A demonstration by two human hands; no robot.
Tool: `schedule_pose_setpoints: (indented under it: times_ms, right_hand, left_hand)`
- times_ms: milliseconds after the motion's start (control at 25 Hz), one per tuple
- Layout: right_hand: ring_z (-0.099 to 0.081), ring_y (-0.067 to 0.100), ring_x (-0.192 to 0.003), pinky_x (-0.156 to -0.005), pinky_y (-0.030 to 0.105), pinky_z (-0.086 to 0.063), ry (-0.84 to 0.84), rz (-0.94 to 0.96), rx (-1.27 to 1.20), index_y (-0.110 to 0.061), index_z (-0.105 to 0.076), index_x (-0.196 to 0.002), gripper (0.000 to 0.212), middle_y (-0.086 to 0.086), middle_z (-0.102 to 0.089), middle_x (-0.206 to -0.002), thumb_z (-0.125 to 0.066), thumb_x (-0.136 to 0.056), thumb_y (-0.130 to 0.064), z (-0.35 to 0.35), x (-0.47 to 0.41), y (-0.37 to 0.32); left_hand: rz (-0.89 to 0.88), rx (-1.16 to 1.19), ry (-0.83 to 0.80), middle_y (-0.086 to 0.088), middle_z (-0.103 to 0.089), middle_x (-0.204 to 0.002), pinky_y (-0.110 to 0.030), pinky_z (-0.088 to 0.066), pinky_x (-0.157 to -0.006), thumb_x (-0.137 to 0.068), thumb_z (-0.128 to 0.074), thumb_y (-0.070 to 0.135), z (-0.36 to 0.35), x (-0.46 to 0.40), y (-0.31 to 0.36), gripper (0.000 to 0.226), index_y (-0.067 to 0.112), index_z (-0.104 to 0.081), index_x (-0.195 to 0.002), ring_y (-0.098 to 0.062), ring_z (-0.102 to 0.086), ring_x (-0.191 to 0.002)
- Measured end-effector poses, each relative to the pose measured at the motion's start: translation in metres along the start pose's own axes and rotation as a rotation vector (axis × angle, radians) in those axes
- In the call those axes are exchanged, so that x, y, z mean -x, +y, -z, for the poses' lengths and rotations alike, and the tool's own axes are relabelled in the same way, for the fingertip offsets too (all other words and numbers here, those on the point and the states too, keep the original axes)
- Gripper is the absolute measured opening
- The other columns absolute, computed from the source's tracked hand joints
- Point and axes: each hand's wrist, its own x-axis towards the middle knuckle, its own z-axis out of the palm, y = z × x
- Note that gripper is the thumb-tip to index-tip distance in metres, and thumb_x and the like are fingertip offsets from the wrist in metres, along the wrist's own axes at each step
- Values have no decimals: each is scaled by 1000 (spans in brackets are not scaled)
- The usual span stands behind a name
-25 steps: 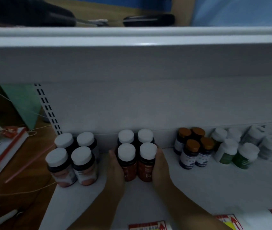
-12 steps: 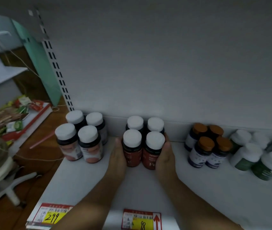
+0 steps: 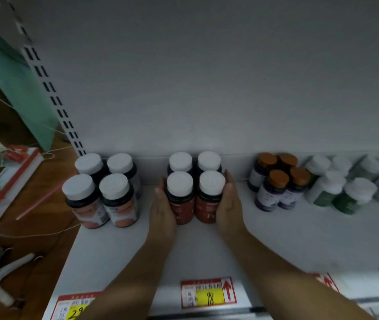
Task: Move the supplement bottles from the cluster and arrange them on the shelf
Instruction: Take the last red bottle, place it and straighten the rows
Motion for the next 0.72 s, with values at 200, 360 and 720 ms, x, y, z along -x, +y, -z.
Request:
schedule_pose_setpoints:
  times_ms: [200,360,720]
  right_hand:
    - [-42,6,-131,-108,17,-33,110,96,-175,-35,-39,-127,51,-5,-45,-141,-30,-85,-62,50,42,-21]
    - [-55,8,-113,-99,21,-40,371,235,-127,-34,-57,-109,35,-4,-60,-119,-34,-87,-49,120,36,-45]
    - [-29,14,-139,-117,33,-20,125,-78,34,-21,-33,-142,54,-1,-33,-151,-26,-96,-48,164,-64,-12]
  left_hand:
    - [-105,241,77,15,-40,-132,2,-17,-58,-100,-28,27,-31,78,74,29,27,-53,-114,13,-50,-104]
    - [-122,131,-125,26,-61,-120,-2,-45,-81,-92,-47,35,-64,110,42,29,34,-59,-118,21,-55,-99]
    - [-209,-127,-257,15,-11,-151,-19,-14,-109,-96,-25,40,-190,56,-20,56,27,-4,-146,0,-11,-140]
